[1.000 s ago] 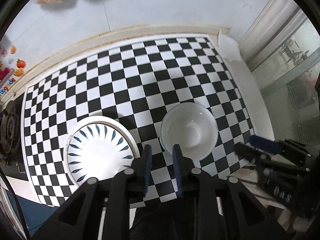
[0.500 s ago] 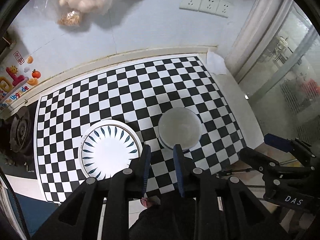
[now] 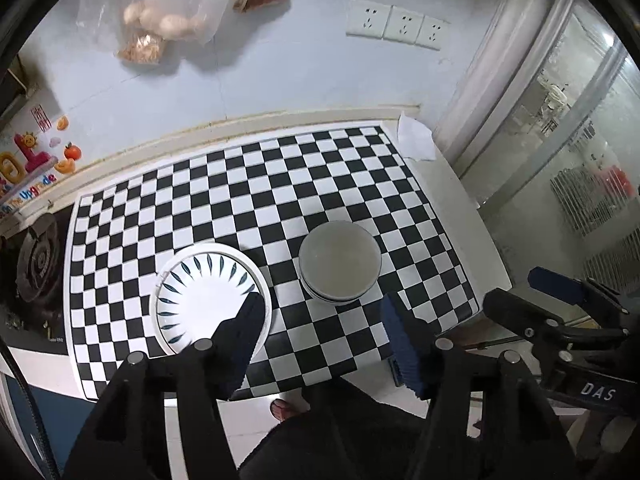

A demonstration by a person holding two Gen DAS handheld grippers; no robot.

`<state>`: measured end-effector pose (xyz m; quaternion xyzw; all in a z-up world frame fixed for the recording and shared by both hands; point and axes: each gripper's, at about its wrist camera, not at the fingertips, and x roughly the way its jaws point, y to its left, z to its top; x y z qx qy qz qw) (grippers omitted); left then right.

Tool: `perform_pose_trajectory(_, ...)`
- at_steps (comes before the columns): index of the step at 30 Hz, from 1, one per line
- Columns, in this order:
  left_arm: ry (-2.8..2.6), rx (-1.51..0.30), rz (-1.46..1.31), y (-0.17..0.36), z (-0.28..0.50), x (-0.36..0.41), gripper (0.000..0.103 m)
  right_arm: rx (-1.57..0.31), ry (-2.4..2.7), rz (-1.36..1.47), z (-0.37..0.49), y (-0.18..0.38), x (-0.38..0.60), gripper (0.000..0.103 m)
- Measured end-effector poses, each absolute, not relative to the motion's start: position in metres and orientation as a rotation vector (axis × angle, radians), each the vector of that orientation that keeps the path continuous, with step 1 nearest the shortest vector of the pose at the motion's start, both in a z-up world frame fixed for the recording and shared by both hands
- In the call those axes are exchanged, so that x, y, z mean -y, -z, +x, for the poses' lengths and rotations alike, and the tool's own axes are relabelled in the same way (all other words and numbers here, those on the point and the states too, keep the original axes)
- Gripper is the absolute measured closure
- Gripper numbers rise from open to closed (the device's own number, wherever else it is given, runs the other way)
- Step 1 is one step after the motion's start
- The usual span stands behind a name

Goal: Organize plates and bowls
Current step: 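Move both tools to the bowl stack and grip its rim, then lift the bowl stack with both tools and carry it over the plates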

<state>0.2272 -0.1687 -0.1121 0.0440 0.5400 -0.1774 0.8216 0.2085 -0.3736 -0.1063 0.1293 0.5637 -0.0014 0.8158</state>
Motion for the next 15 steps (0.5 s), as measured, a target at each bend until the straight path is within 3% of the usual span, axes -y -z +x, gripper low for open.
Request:
perform_pose_trajectory(7, 0.348, -1.263, 0.064, 0.158, 0.262, 0.177, 0.045, -1.244, 0.024, 0.334, 0.226, 0.138, 0.395, 0.017)
perform_pose_trajectory(15, 0.332, -1.401, -0.035, 0.232, 0.33, 0.182, 0.045, -1.337, 0.0, 0.493, 0.274, 0.232, 0.429, 0.016)
